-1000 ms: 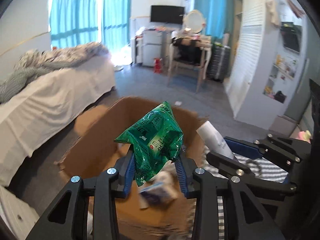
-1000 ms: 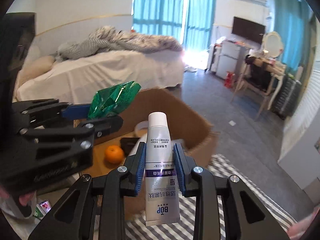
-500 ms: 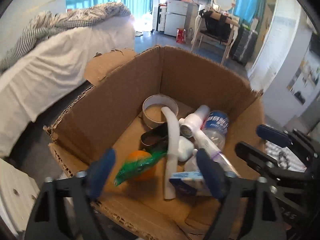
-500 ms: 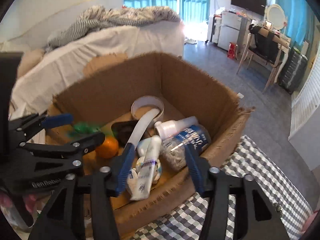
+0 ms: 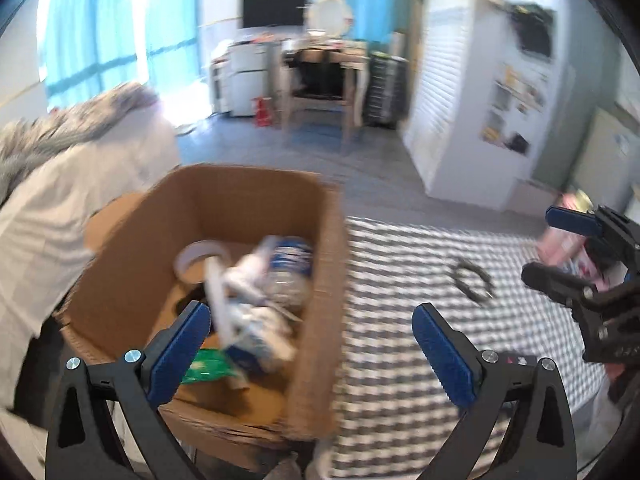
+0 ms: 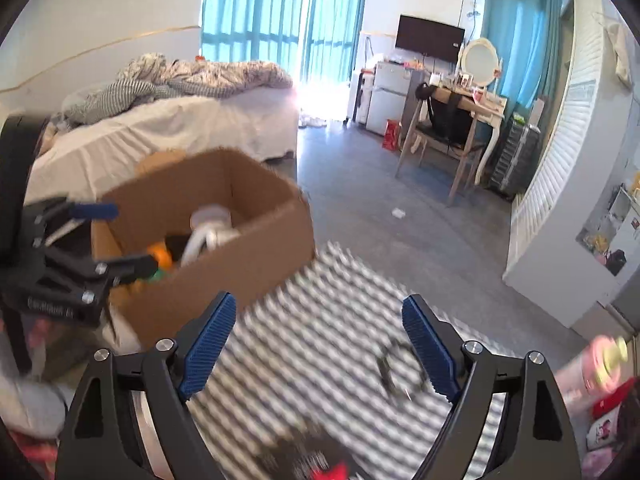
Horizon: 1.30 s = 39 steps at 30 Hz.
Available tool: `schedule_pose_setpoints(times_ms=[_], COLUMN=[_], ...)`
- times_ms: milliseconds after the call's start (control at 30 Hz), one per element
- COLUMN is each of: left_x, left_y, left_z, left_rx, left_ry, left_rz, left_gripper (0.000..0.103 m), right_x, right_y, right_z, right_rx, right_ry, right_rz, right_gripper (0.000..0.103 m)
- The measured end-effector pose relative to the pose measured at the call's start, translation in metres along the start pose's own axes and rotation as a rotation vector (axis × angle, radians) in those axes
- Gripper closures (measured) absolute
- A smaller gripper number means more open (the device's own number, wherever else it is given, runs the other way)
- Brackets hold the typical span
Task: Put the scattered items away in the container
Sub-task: 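Carry the toothpaste tube and green packet into the box and release both, then grasp the black Nescafe box with the right gripper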
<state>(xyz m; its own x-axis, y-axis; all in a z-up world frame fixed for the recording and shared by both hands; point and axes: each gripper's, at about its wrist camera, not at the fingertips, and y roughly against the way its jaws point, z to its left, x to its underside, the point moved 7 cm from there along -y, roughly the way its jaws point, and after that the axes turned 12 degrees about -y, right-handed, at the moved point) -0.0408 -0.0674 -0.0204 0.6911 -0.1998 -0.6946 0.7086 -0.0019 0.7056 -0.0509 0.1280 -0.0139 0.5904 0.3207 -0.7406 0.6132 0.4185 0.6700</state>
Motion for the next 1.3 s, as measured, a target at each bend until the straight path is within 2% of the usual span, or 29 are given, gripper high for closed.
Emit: schedule_pose_setpoints(times_ms=[133,333,467,700,867,933,1033,1067,1200,1300], left_x=[0.0,0.007,0.011,0.008,0.007,0.009,0.011,0.012,0.013,0.014], left_y=[-0.006,-0.02,-0.03,-0.043,-0.052,-0.056,-0.061,-0.063,-0.067,-0.071], left_z=[-0.04,-0.071,-0.079,-0.085,-0.089,-0.091,-0.092,-0.092,-0.09,-0.09], left_rx=[0.032,0.066,0.04,0.005,0.006,0.012,0.012,0.013,0.012,0.013], left_ry=[-0.052,-0.024,-0.016,-0.043,-0.054,-0.058,-0.062,-0.062,-0.057,-0.056], left_rz=[0.02,0.078,0.128,0.171,0.19,0.202,0.219,0.224,0.236,0.242], left_gripper=[0.0,0.0,0.0,0.0,0.0,0.0,0.0,0.0,0.0,0.0], right_x=[0.051,0.117,0.141,0.156,0.156,0.16,0.173,0.177,0.177,0.177], right_y=[0.008,-0.01,-0.026,-0.049,-0.055,-0.059,-0.07,-0.072,-0.072,-0.069], right_z=[-0.018,-0.032,-0.045,-0.041,-0.04,-0.037,-0.031,-0.029,-0.026,-0.027], right_rx=[-0.015,-0.052,-0.08,-0.16,-0.231,-0.263,-0.252,-0.246,-0.243,-0.23], right_ry=[0.049,0.156,0.159,0.161,0.167,0.193,0.26,0.278,0.272,0.254], right_rz=[0.112,0.279,0.337,0.386,0.412,0.449,0.494,0.497,0.472,0.446], right_gripper=[0.014,0.014,0.014,0.014,0.014,0.014,0.013,0.01,0.009,0.015])
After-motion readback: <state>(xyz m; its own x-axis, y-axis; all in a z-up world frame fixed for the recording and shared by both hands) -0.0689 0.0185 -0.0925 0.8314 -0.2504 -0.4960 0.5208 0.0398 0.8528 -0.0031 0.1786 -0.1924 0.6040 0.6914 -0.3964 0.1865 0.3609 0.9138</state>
